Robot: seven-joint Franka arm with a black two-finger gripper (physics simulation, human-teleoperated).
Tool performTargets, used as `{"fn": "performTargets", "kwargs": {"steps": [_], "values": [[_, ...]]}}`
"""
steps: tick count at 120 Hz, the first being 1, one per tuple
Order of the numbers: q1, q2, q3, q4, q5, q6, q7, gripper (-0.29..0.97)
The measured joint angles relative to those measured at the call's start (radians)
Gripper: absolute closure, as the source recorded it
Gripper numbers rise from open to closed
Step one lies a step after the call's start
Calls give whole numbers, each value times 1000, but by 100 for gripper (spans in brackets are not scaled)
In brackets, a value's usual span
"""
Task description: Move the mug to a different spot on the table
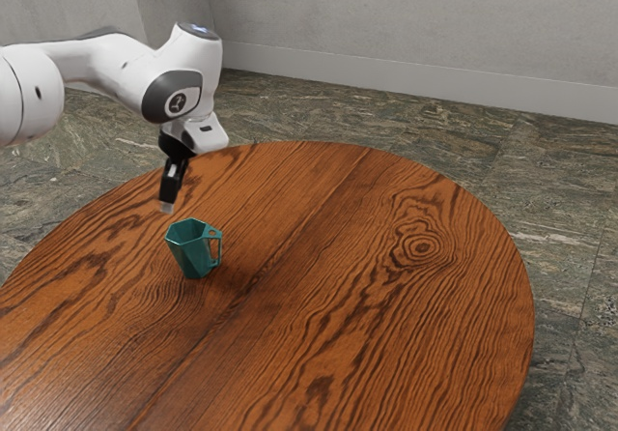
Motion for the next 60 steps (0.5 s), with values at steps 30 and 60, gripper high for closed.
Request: {"fn": "performTargets", "kwargs": {"steps": [30, 60], "values": [[6, 8, 0, -8, -43, 13, -2, 16], [8, 44, -1, -9, -65, 24, -6, 16]]}}
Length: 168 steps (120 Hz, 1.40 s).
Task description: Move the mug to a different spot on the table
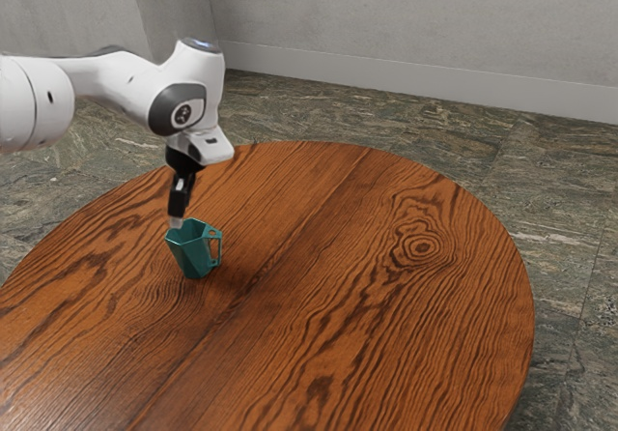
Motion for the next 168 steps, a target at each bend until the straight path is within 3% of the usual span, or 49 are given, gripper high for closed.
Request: {"fn": "performTargets", "kwargs": {"steps": [39, 102, 168], "values": [[0, 20, -2, 7, -10, 39, -3, 16], [0, 102, -8, 12, -42, 220, -1, 16], [-5, 110, -9, -19, -50, 226, -94, 17]]}}
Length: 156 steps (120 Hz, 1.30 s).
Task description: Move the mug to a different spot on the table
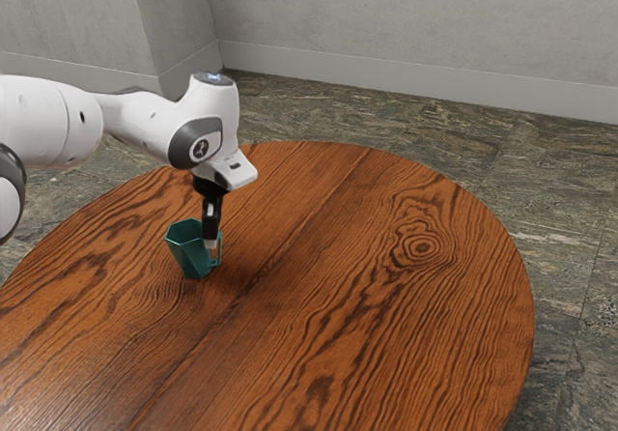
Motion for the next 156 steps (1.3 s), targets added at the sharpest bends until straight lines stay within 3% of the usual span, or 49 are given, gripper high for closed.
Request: {"fn": "performTargets", "kwargs": {"steps": [56, 92, 156], "values": [[0, 5, -21, -6, 21, 5, -43, 17], [0, 29, -30, -14, 93, 9, -25, 17], [0, 41, -31, -16, 114, 32, -1, 17]]}}
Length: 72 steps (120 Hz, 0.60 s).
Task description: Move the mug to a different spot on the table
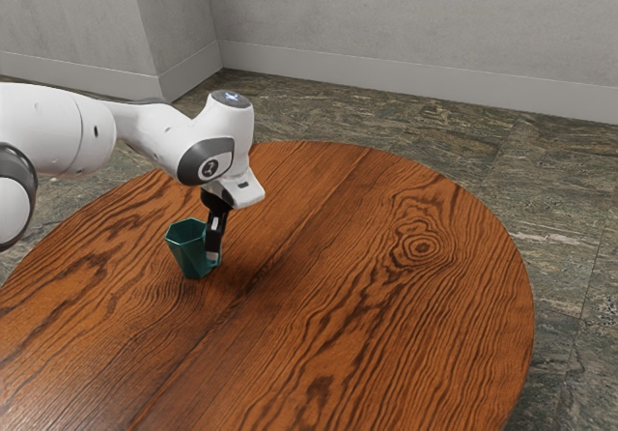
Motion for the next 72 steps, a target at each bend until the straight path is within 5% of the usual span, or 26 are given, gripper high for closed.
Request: {"fn": "performTargets", "kwargs": {"steps": [72], "values": [[4, 6, 5, 0, 9, 27, 10, 24]]}}
